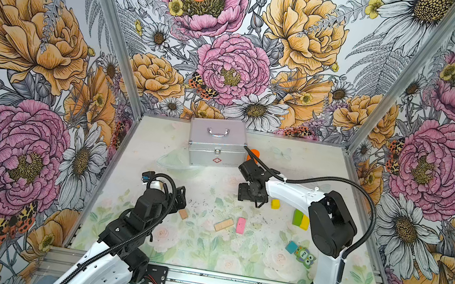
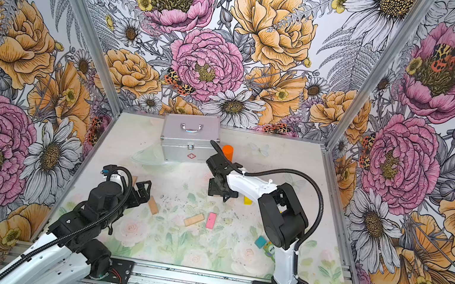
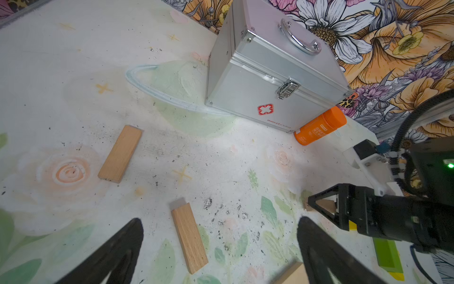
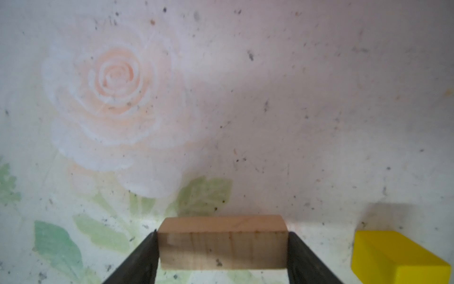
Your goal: Build the wood block tower
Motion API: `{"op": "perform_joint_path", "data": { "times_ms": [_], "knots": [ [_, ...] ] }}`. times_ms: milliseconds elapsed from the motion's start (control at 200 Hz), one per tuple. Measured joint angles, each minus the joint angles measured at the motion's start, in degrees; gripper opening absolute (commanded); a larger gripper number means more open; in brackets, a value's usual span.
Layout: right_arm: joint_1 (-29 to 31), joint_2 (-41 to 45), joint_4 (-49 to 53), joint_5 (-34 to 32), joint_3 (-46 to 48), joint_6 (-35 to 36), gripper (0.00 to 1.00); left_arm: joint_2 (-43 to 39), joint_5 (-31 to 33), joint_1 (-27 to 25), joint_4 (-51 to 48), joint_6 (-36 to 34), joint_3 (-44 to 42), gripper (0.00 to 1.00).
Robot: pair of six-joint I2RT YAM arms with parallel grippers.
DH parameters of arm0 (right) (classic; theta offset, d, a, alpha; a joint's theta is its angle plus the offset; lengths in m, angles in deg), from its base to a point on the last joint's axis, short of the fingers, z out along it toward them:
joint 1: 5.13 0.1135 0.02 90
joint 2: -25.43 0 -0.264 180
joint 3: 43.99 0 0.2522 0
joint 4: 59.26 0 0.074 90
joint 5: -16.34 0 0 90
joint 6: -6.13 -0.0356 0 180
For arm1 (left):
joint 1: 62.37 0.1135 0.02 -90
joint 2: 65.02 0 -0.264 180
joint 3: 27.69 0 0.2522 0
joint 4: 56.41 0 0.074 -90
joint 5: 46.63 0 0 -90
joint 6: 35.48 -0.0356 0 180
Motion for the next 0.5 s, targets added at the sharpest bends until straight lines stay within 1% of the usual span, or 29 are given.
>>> {"op": "perform_joint_path", "data": {
  "times_ms": [325, 380, 500],
  "knots": [
    [-3.61, -2.97, -0.11, -1.11, -1.95, -1.22, 0.74, 0.42, -0.2, 0.33, 0.44, -0.02, 0.0, 0.99],
    [-3.98, -2.97, -0.11, -1.29, -1.95, -1.27, 0.76, 0.42, -0.2, 0.33, 0.44, -0.02, 0.0, 0.99],
    [-4.35, -2.97, -0.04, -1.62, -1.95, -1.4, 0.84, 0.44, -0.2, 0.37, 0.48, -0.02, 0.0, 0.99]
  ]
}}
